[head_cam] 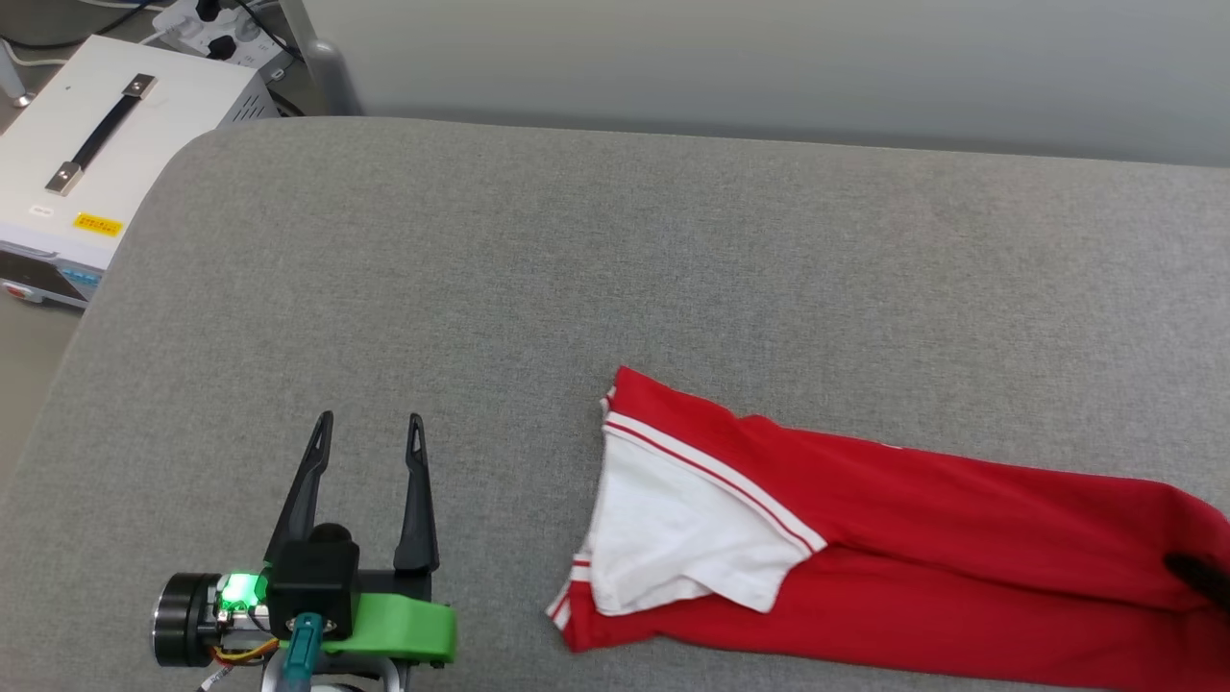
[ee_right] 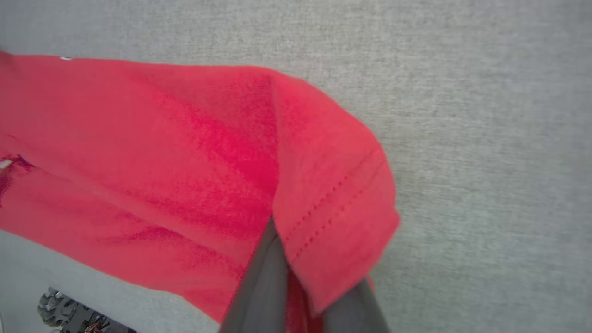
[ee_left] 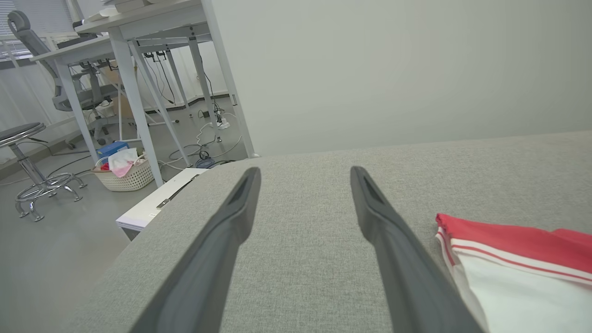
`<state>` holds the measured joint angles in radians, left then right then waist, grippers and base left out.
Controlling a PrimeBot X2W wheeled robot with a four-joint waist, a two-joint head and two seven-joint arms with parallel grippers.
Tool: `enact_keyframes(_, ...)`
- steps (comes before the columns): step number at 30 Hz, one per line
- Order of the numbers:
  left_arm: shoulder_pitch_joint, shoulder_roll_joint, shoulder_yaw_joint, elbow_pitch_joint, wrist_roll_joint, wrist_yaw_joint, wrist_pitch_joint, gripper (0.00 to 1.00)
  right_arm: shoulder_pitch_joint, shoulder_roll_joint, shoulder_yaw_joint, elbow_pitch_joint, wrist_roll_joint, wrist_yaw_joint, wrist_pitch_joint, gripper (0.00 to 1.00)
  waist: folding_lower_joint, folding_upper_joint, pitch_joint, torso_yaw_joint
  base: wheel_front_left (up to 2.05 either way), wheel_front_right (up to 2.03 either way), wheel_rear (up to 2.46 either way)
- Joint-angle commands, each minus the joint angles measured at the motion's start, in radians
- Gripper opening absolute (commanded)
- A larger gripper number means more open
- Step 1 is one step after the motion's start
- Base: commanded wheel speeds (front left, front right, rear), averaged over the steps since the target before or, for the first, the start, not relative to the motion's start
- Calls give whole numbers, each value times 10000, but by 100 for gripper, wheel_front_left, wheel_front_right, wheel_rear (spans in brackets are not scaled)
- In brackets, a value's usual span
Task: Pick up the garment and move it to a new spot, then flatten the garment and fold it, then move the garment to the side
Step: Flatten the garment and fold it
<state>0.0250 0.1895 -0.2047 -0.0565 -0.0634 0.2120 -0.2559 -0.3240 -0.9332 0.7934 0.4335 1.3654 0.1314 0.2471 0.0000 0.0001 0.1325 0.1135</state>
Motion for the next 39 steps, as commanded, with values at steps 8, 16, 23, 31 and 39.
enact_keyframes(8,333,-204,298,146,212,-338,-59,100,0,-486,-263,594,32,-7,-69,0,0,-1,-241,-117,0,0,0)
enact_keyframes(16,443,-321,487,199,301,-537,-59,100,204,-843,-396,-1469,564,-7,153,0,0,-1,-356,-176,0,0,0)
enact_keyframes(23,362,-503,531,233,358,-695,-59,100,-51,-691,-386,-3358,651,-7,539,0,0,-1,-273,-58,0,0,0)
enact_keyframes(31,48,-752,459,305,453,-796,-59,100,-1471,740,212,-3820,-699,-7,1623,0,0,-1,93,336,0,0,0)
enact_keyframes(39,-211,-919,361,316,505,-771,-59,100,-2670,2141,855,-3284,-1951,-7,2142,0,0,-1,439,632,0,0,0)
